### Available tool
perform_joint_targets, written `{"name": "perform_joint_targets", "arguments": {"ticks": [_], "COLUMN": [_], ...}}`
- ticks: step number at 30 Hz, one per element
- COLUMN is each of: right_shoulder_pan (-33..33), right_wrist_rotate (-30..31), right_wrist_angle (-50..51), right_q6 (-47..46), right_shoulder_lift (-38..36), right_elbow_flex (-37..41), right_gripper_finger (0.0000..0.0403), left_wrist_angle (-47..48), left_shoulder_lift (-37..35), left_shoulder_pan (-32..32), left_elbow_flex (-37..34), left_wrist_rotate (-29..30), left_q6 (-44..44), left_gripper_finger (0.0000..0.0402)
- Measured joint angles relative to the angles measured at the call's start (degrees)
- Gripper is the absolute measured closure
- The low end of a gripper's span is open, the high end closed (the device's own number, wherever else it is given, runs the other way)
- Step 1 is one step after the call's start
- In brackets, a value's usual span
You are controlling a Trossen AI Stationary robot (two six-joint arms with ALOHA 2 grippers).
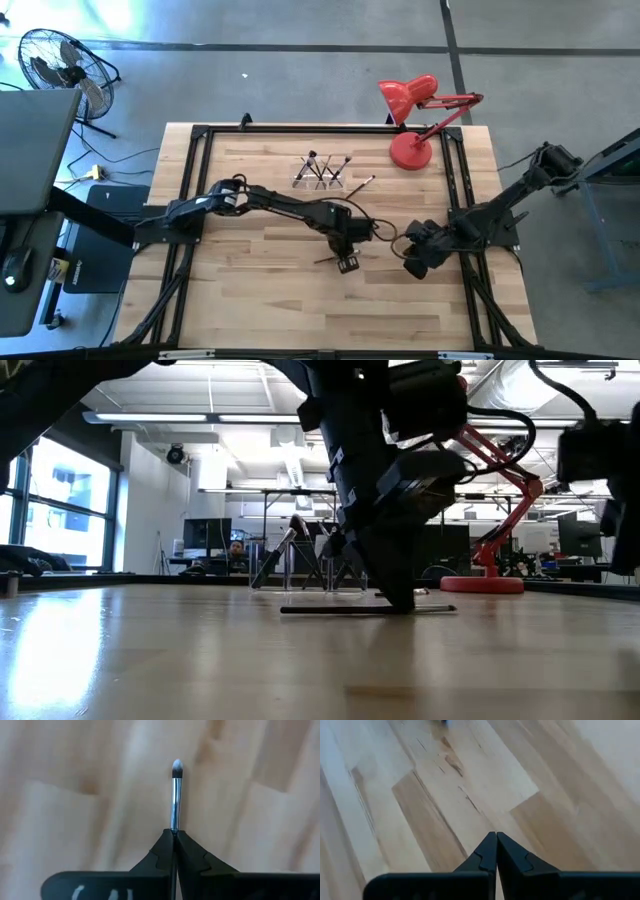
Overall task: Put items in baskets/containers
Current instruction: Put the black eyeshadow brush into the transparent organizer
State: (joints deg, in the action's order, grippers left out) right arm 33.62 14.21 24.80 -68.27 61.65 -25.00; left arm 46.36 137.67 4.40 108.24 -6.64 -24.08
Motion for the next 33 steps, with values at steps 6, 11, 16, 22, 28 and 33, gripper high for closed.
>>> {"name": "perform_joint_targets", "arguments": {"ticks": [6,11,16,22,28,33], "right_shoulder_pan": [3.8,5.5,6.3,6.3,6.1,4.8], "right_wrist_rotate": [1.8,2.0,2.5,5.2,15.9,27.1], "right_wrist_angle": [-6.3,-7.1,-7.3,-7.5,-7.6,-10.0], "right_q6": [-5.4,-6.3,-6.3,-4.9,-2.9,-2.6], "right_shoulder_lift": [0.0,0.0,0.0,0.0,0.0,0.3], "right_elbow_flex": [3.2,3.4,3.4,3.4,3.4,3.4], "right_gripper_finger": [0.0401,0.0402,0.0401,0.0401,0.0402,0.0396], "left_wrist_angle": [1.6,2.5,-11.2,-35.4,-50.2,-53.1], "left_shoulder_lift": [-0.1,-3.2,-12.4,-21.8,-23.6,-23.4], "left_shoulder_pan": [0.0,0.0,0.1,1.7,4.1,5.2], "left_elbow_flex": [0.0,-3.7,-19.0,-39.4,-45.8,-45.6], "left_wrist_rotate": [6.1,12.3,14.3,13.8,14.0,16.0], "left_q6": [0.5,0.3,-5.7,-16.0,-23.2,-24.2], "left_gripper_finger": [0.0401,0.0401,0.0401,0.0399,0.0399,0.04]}}
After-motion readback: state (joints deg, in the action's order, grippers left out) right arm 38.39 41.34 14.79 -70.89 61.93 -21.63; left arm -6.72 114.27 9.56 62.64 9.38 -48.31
